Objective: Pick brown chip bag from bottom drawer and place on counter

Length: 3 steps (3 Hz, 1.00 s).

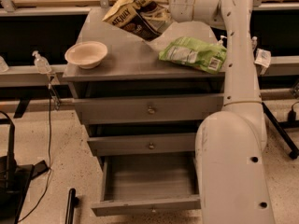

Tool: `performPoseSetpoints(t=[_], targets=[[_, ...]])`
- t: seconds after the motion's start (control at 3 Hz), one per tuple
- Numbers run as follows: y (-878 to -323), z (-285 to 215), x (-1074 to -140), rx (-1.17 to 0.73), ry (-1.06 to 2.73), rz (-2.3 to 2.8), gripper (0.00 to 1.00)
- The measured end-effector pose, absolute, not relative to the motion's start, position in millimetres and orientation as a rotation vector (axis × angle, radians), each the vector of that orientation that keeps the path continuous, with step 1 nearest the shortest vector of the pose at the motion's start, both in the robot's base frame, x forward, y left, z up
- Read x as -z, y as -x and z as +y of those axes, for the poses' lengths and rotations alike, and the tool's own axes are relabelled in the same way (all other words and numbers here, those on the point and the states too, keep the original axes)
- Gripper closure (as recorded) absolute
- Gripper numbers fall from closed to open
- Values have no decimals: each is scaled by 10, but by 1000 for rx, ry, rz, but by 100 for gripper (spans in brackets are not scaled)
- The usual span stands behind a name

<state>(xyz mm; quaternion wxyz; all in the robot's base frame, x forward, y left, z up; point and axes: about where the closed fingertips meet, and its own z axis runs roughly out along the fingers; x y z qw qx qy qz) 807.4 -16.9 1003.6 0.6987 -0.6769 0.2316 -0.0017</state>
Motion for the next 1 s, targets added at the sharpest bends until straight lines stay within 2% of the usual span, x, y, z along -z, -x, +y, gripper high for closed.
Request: performPoseSetpoints(t=[0.33,0.67,1.0], targets=[[-8077,-125,-10026,-2,1510,513,6],[-8082,-93,-10017,-6,1510,512,0],[-8083,-93,-10017,-6,1509,512,0]])
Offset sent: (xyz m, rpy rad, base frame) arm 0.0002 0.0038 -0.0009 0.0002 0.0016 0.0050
